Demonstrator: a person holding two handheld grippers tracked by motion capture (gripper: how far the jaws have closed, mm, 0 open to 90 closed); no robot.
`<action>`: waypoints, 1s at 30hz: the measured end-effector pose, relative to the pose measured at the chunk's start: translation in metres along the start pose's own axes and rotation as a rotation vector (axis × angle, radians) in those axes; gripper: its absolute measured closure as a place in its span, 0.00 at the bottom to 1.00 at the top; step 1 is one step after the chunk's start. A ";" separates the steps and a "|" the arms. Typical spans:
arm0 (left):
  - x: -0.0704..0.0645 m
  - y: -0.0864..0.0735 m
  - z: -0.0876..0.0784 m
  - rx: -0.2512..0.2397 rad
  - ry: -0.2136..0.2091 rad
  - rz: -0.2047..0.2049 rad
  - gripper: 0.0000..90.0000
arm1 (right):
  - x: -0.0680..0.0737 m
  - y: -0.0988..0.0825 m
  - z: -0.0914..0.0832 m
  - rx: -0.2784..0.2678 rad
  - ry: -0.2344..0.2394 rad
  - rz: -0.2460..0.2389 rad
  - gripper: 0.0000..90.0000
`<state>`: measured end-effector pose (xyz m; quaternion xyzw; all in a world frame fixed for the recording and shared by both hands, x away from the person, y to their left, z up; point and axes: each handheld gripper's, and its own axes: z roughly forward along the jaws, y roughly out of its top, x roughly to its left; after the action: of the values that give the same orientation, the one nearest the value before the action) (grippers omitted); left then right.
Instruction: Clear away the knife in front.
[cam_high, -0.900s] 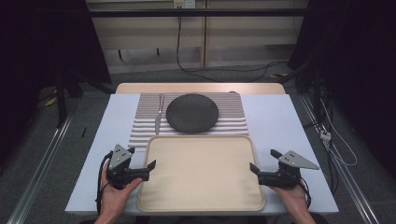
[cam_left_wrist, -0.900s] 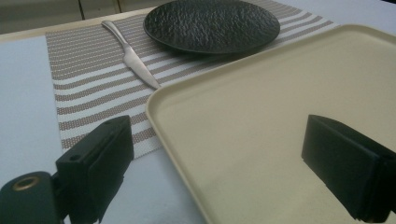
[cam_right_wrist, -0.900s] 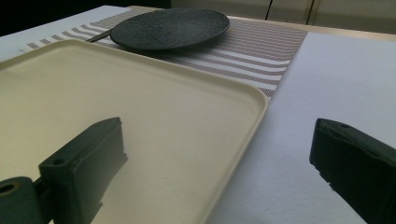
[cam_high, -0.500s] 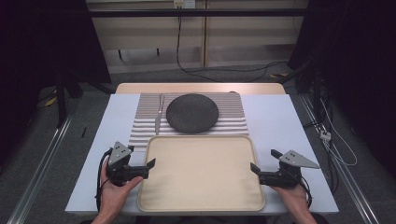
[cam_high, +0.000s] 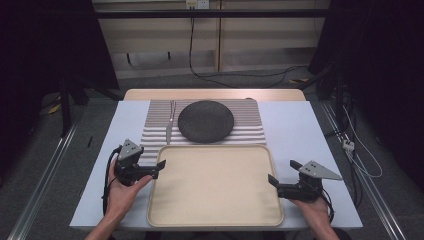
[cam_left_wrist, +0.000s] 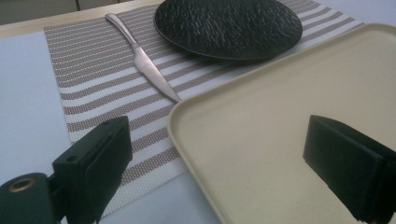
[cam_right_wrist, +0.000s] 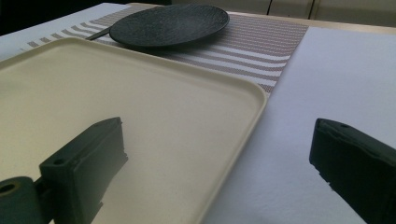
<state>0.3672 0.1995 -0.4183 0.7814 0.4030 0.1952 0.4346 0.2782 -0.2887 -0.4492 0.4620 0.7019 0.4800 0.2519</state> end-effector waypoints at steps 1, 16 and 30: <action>0.000 0.000 0.000 0.000 0.000 0.000 0.09 | 0.000 0.000 0.000 -0.001 0.001 0.001 0.04; 0.023 0.034 0.030 0.022 0.056 -0.014 0.09 | -0.001 0.000 0.001 0.005 0.005 0.003 0.04; 0.039 0.070 0.052 0.049 0.083 0.000 0.09 | 0.000 0.000 0.003 0.010 0.006 0.002 0.04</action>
<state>0.4570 0.1828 -0.3904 0.7832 0.4253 0.2176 0.3980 0.2805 -0.2878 -0.4499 0.4627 0.7045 0.4782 0.2469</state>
